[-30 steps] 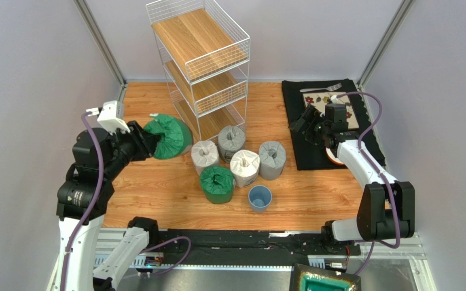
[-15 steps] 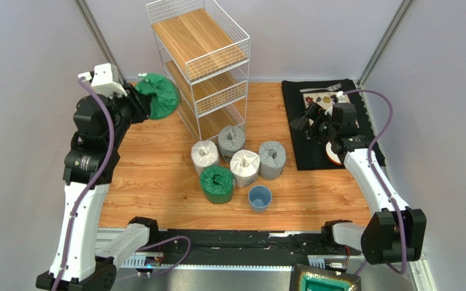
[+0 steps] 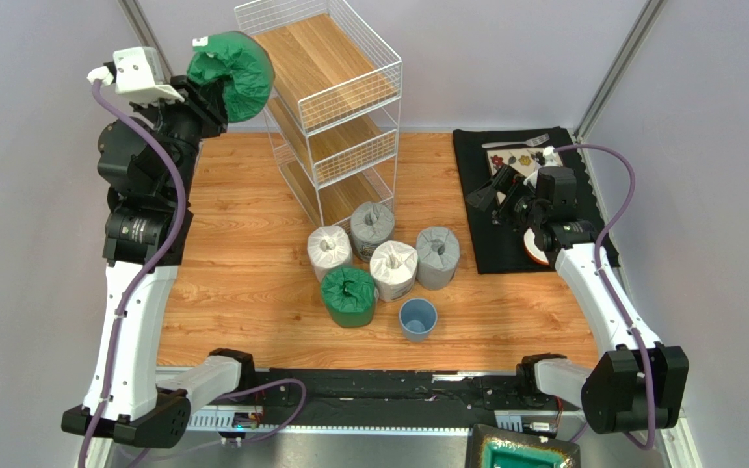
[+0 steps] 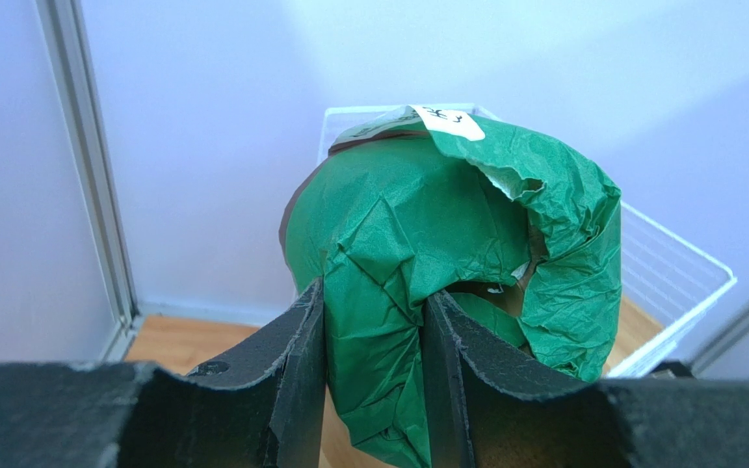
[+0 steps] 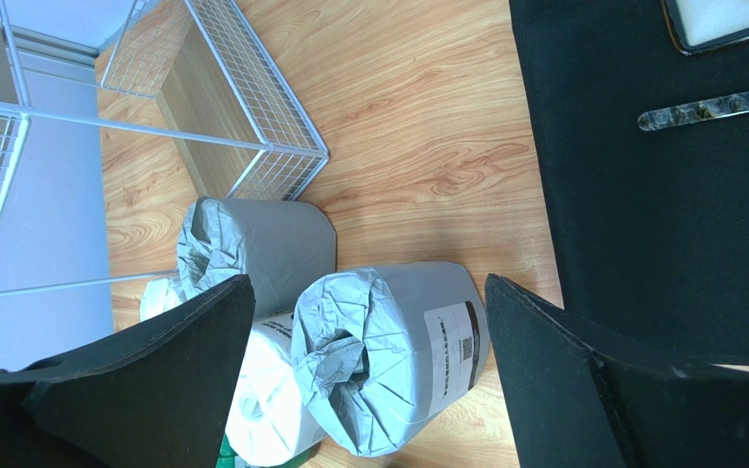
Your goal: Place and organize the paper towels onto the shelf
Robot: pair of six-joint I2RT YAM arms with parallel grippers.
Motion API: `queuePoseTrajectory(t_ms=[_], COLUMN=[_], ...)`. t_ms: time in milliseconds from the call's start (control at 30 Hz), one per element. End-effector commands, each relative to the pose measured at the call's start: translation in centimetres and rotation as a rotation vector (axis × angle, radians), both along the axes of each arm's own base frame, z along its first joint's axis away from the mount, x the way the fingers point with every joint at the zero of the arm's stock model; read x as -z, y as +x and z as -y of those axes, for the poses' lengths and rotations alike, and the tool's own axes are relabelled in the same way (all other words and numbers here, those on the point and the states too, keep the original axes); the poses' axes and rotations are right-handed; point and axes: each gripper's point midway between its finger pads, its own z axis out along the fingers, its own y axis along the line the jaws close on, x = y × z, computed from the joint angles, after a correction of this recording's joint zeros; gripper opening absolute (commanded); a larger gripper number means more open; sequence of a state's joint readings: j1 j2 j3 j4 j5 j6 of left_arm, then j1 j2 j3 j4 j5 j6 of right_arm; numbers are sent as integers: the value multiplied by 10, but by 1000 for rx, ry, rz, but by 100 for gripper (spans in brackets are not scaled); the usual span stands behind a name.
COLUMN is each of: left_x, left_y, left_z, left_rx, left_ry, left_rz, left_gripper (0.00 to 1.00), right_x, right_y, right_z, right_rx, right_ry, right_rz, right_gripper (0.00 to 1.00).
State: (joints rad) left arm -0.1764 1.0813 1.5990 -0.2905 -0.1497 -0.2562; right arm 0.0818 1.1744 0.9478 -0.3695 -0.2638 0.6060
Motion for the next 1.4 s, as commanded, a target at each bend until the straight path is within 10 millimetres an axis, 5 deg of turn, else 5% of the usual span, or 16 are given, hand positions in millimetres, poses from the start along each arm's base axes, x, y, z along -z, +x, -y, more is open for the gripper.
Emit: queuePoseTrajectory(t_ms=[0,333,467,667,1367], left_x=[-66,-93,-85,-85,-66], left_y=[0,63,99,125,134], left_z=[-8,11,6,2,10], left_rx=[-51,-7,-10,49,215], left_ry=[3,2,-32,-108,-218], left_rz=[233,264,241,235,128], left_gripper=[34,33,33,33,32], right_x=[-6,-3,-1,-1,13], right_y=[-4,-6,-6,-5,-7], right_z=[-3,-3,-2,0,-3], right_rx=[-19,-15,-13,-5,-14], right_ry=[7,1,0,-4,6], right_rz=[15,10,2,2,-26], right_gripper=[92,92,92,92,92])
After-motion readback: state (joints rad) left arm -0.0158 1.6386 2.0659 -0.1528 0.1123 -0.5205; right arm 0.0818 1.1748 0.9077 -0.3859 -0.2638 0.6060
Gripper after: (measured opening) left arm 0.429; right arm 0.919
